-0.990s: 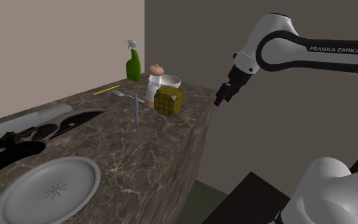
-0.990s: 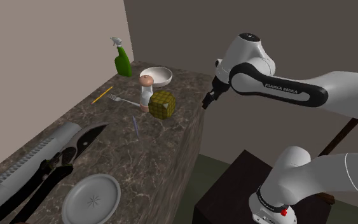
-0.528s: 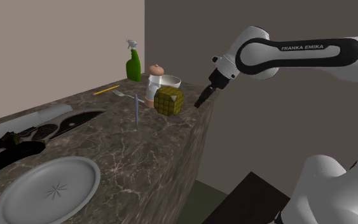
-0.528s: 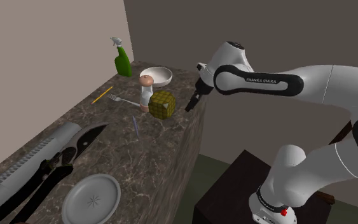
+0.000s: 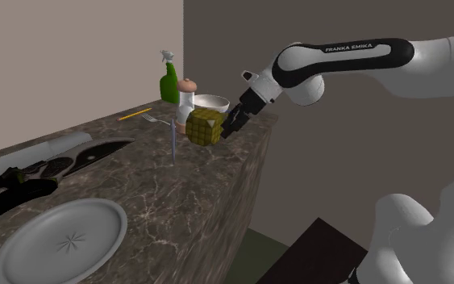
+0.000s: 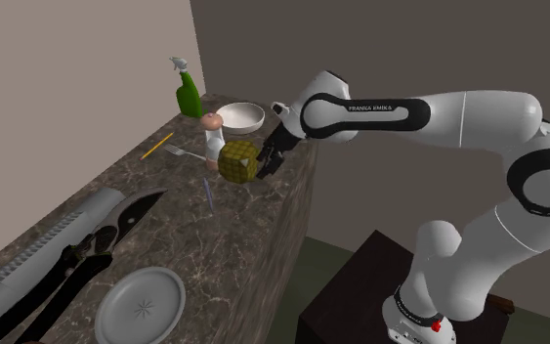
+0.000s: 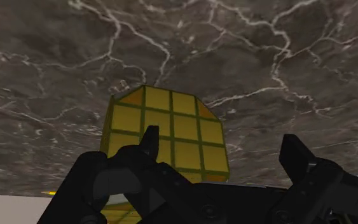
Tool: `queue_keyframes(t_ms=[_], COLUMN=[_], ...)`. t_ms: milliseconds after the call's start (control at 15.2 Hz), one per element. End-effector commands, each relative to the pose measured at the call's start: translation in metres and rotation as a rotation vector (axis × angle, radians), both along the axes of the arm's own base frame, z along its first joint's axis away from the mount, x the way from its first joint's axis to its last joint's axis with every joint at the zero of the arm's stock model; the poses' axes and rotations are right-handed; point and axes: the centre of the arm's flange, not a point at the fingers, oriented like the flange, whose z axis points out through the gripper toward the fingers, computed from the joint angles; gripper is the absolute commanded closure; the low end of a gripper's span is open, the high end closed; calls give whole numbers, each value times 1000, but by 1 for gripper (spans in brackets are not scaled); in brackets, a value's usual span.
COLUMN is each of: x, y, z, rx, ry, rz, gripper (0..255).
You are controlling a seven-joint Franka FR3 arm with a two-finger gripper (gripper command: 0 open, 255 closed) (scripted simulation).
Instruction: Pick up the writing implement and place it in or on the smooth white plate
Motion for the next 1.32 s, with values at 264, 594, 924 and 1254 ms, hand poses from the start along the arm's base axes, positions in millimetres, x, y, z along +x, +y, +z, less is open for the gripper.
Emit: queue_keyframes(t_ms=[264,594,924,1254], x=[22,30,32,34], y=[54,103,121,136], z=[-8,-7,-20,-31], rx=[93,170,173,173], ry=[-121,-218,-222,-222], rz=[297,540,552,552], gripper=[0,0,0,0])
